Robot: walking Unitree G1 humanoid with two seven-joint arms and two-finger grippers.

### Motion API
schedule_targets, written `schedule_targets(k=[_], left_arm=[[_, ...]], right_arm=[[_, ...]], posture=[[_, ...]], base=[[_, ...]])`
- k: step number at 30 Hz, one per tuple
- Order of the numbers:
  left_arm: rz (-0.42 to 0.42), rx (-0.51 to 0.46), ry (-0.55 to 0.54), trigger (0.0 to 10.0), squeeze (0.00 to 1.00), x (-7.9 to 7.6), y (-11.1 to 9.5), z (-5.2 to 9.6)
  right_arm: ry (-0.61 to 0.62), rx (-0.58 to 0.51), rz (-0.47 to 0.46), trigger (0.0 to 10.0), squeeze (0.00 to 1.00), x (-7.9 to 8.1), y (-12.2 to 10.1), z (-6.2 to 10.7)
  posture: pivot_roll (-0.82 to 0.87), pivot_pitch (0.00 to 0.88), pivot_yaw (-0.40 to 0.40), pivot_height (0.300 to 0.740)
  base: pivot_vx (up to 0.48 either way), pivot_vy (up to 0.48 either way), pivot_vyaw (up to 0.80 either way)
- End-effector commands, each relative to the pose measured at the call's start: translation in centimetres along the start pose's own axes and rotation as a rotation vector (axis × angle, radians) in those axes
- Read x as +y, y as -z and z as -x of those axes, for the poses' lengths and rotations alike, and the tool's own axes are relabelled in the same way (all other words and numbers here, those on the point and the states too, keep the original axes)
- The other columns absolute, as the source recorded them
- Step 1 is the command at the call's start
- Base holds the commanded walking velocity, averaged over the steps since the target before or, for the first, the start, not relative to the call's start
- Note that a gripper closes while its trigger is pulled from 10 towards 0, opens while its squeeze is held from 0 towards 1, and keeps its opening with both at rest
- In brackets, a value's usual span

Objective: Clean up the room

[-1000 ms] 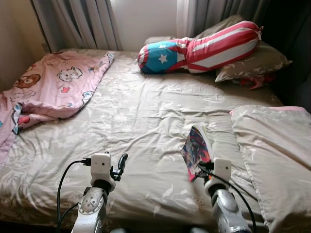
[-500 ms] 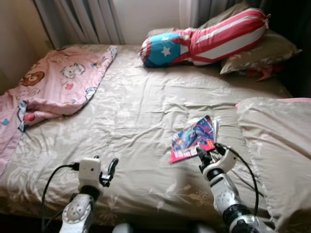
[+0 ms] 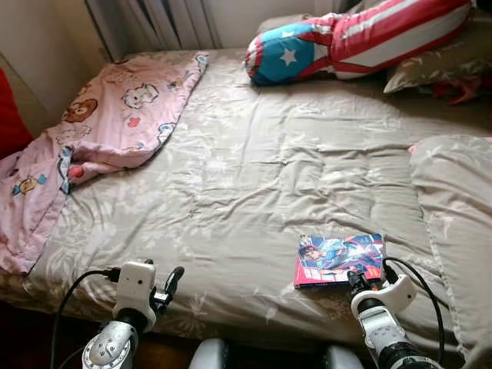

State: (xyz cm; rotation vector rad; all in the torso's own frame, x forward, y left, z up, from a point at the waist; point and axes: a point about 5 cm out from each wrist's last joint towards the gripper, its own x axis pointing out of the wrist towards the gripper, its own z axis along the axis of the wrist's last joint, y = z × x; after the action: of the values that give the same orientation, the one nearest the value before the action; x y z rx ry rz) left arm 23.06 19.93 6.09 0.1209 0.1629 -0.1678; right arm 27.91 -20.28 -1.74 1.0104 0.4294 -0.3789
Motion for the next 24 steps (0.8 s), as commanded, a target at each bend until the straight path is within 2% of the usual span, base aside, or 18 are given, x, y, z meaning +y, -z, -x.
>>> schedule_targets(k=[1,10,12,13,14,18,19,24], left_arm=[[-0.013,0.025,-0.001,10.0,0.0,0.21,0.18,0.31],[-0.015,0.038,0.01,10.0,0.0,0.05,0.06,0.34],[-0.015,0.041,0.009,10.0,0.0,0.05,0.07,0.4],[-0.014,0.042,0.009,10.0,0.0,0.05,0.07,0.41],[-0.013,0.044,0.008,10.0,0.0,0.05,0.07,0.43],[-0.013,0.045,0.009,10.0,0.0,0.02,0.1,0.47],[-0.013,0.044,0.009,10.0,0.0,0.0,0.1,0.44],[-0.011,0.045,0.009,10.0,0.0,-0.07,0.15,0.45]], right_arm=[[0.054,-0.024,0.003,10.0,0.0,-1.02,-0.4,0.25],[0.071,-0.042,0.0,10.0,0.0,-1.16,-0.86,0.24],[0.074,-0.047,0.0,10.0,0.04,-1.17,-0.94,0.24],[0.076,-0.048,-0.003,10.0,0.12,-1.17,-0.94,0.24],[0.077,-0.049,-0.005,10.0,0.85,-1.18,-0.93,0.24],[0.079,-0.049,-0.005,10.0,0.82,-1.27,-0.91,0.27],[0.086,-0.048,-0.004,10.0,0.78,-1.41,-0.86,0.32],[0.108,-0.048,-0.001,10.0,0.71,-1.98,-0.76,0.53]], posture=[[0.09,0.178,0.127,0.646],[0.09,0.178,0.127,0.646],[0.09,0.178,0.127,0.646],[0.09,0.178,0.127,0.646],[0.09,0.178,0.127,0.646],[0.09,0.174,0.125,0.646],[0.09,0.174,0.125,0.646],[0.09,0.165,0.121,0.646]], base=[[0.0,0.0,0.0],[0.0,0.0,0.0],[0.0,0.0,0.0],[0.0,0.0,0.0],[0.0,0.0,0.0],[0.0,0.0,0.0],[0.0,0.0,0.0],[0.0,0.0,0.0]])
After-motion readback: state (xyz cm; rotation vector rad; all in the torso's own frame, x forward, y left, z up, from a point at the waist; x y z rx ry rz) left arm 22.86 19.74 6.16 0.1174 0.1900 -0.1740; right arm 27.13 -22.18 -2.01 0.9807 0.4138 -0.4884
